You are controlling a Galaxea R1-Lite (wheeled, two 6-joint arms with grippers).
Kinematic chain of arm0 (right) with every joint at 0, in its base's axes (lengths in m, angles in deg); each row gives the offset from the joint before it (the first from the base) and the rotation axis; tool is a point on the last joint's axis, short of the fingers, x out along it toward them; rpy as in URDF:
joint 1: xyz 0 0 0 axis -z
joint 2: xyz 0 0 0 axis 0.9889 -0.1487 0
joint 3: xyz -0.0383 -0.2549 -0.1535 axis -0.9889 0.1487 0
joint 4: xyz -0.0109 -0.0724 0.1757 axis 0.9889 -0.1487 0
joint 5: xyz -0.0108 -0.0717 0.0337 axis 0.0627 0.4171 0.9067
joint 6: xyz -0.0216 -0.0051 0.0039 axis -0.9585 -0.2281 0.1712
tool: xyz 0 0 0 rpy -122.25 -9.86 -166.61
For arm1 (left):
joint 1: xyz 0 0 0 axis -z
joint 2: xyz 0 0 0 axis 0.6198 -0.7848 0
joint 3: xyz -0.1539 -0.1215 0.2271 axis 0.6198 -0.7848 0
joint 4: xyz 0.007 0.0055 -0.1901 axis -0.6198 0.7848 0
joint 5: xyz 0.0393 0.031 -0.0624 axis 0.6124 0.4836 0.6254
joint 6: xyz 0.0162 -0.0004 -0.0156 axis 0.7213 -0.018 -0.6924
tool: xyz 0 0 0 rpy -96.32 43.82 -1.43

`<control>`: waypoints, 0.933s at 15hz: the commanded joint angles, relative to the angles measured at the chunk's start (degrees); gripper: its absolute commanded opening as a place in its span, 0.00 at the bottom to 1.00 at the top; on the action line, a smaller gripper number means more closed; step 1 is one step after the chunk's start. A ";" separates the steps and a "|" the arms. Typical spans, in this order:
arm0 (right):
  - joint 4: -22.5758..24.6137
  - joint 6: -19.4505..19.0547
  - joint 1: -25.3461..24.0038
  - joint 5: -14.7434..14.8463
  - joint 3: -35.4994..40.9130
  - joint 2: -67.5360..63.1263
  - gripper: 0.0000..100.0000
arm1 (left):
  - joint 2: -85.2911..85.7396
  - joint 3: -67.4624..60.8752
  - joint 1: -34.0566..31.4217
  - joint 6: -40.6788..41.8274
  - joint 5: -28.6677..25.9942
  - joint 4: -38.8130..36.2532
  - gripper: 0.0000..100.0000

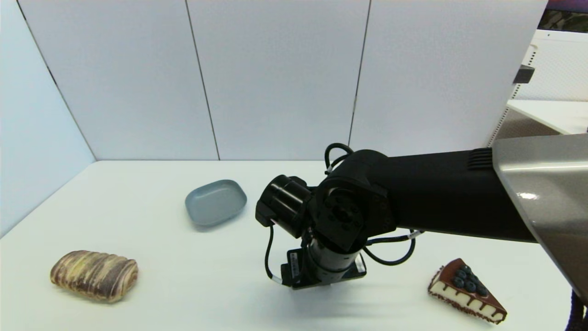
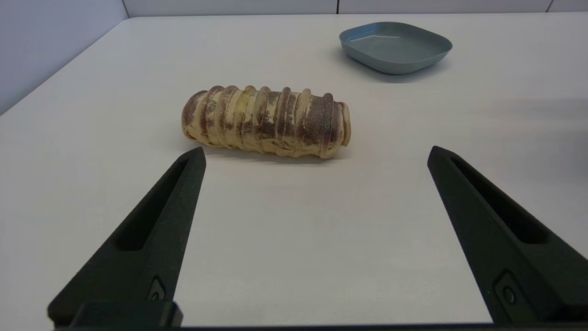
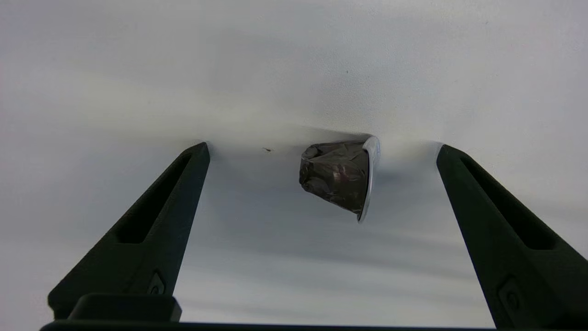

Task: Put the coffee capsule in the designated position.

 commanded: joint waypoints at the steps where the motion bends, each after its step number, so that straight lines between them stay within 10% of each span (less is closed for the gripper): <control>1: -0.30 0.91 -0.10 0.06 0.02 -0.23 0.00 | 0.01 0.00 0.00 0.00 0.02 -0.07 1.00; 14: -0.30 -0.40 4.55 0.33 -7.10 6.45 0.00 | -0.07 0.00 0.00 0.00 0.02 0.02 1.00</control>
